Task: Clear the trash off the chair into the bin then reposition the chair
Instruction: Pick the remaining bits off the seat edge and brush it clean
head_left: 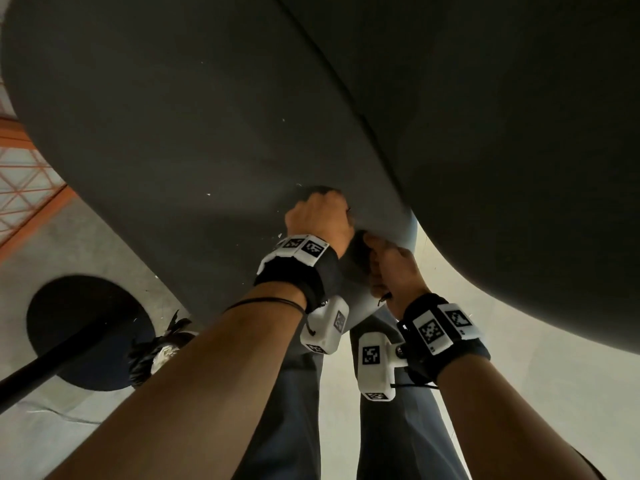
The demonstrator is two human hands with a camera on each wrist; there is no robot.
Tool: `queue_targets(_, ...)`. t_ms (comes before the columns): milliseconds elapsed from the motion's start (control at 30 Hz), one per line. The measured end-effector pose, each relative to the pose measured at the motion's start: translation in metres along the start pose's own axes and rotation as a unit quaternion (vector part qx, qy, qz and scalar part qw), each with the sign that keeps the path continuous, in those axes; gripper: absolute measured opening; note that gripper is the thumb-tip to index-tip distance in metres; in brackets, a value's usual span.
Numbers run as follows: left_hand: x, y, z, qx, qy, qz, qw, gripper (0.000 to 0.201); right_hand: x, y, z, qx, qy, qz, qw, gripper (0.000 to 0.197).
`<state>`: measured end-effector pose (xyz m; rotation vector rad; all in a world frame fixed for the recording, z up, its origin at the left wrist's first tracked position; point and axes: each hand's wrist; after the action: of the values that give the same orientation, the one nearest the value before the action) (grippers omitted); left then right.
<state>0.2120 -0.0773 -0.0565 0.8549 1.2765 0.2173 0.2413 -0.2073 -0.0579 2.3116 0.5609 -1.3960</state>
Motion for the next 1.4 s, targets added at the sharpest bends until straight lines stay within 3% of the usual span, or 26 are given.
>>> queue_targets(100, -0.006, 0.000, -0.009, -0.141, 0.006, -0.089, 0.986, 0.018, 0.003, -0.002, -0.001, -0.004, 0.012, -0.006, 1.000, 0.039)
queue_targets(200, -0.032, 0.000, -0.017, -0.293, -0.030, -0.161, 0.942, 0.009, 0.003, -0.007, -0.006, -0.005, 0.002, -0.034, 0.999, 0.043)
queue_targets(367, -0.059, -0.017, -0.042, -0.357, -0.010, -0.167, 0.919, 0.012, -0.008, -0.019, -0.010, -0.030, -0.026, -0.117, 0.992, 0.051)
queue_targets(467, -0.062, -0.013, -0.060, -0.387, -0.020, -0.232, 0.892, 0.020, -0.009, -0.025, -0.004, -0.072, -0.002, -0.095, 0.993, 0.045)
queue_targets(533, -0.060, -0.008, -0.077, -0.428, 0.000, -0.207, 0.879, 0.024, -0.008, -0.027, -0.003, -0.056, -0.003, -0.073, 0.996, 0.046)
queue_targets(600, -0.048, -0.010, -0.098, -0.418, 0.061, -0.073, 0.903, 0.019, -0.008, -0.029, -0.005, -0.043, -0.009, -0.062, 0.997, 0.048)
queue_targets(667, -0.032, -0.014, -0.114, -0.323, 0.121, 0.031, 0.938, 0.016, -0.009, -0.033, -0.008, -0.042, -0.013, -0.059, 0.997, 0.050)
queue_targets(833, -0.013, -0.019, -0.117, -0.199, 0.101, 0.088, 0.971, 0.018, -0.011, -0.042, -0.015, -0.055, -0.020, -0.067, 0.996, 0.054)
queue_targets(1000, -0.011, -0.019, -0.112, -0.104, 0.063, 0.092, 0.988, 0.016, -0.011, -0.044, -0.012, -0.093, -0.006, -0.075, 0.993, 0.048)
queue_targets(1167, -0.006, -0.011, -0.099, -0.074, 0.067, 0.038, 0.994, 0.020, -0.011, -0.046, -0.011, -0.076, -0.023, -0.093, 0.993, 0.048)
queue_targets(1267, -0.010, -0.008, -0.098, -0.148, 0.056, 0.000, 0.987, 0.017, -0.011, -0.049, -0.011, -0.071, -0.014, -0.108, 0.992, 0.047)
queue_targets(1400, -0.040, -0.011, -0.093, -0.276, -0.071, -0.048, 0.957, 0.006, -0.012, -0.056, -0.012, -0.101, 0.005, -0.145, 0.984, 0.048)
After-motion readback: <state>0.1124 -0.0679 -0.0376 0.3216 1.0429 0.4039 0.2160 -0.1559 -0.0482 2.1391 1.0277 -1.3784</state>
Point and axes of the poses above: each hand's wrist, its own x-axis towards the middle knuckle, its own y-axis out of the back of the hand, z = x × y, and after that the axes turned 14 degrees about y, right-handed
